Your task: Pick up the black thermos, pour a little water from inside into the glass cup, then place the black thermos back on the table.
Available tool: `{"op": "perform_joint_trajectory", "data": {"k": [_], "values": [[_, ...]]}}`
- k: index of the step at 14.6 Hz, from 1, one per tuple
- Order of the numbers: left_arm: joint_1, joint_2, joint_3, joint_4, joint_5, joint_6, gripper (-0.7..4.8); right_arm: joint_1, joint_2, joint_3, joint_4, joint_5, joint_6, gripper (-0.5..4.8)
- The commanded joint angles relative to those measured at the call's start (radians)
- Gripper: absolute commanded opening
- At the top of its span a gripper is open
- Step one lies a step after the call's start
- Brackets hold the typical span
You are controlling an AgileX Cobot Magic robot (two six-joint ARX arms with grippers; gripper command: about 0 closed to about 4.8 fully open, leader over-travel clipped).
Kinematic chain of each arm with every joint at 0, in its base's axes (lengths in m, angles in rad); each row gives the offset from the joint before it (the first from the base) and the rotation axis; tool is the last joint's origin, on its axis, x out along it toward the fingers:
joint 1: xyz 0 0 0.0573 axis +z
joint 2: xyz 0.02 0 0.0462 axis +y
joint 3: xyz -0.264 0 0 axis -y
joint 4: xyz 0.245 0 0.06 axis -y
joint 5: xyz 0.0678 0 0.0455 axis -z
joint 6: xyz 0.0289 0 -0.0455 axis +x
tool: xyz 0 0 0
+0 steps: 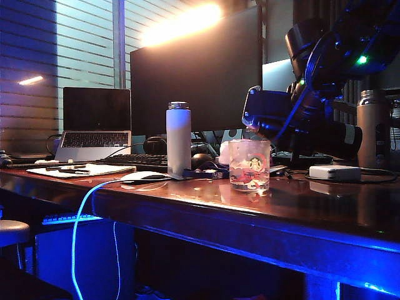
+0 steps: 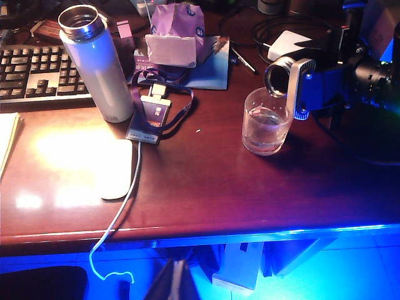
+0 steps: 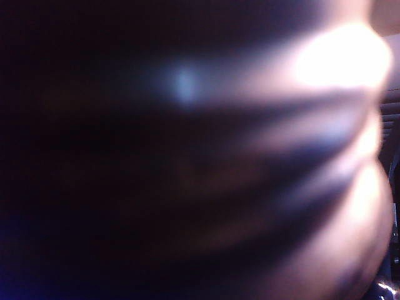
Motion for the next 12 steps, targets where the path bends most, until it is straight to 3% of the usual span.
{"op": "perform_joint_trajectory", "data": {"k": [1, 12], "values": [[0.0, -0.003, 0.003, 0.007, 0.005, 0.001, -0.03, 0.002, -0.014, 0.013, 0.069, 0.019, -0.03, 0.12], [0.0, -0.003, 0.003, 0.007, 0.005, 0.001, -0.03, 0.002, -0.014, 0.013, 0.069, 0.026, -0.059, 0.12]]}}
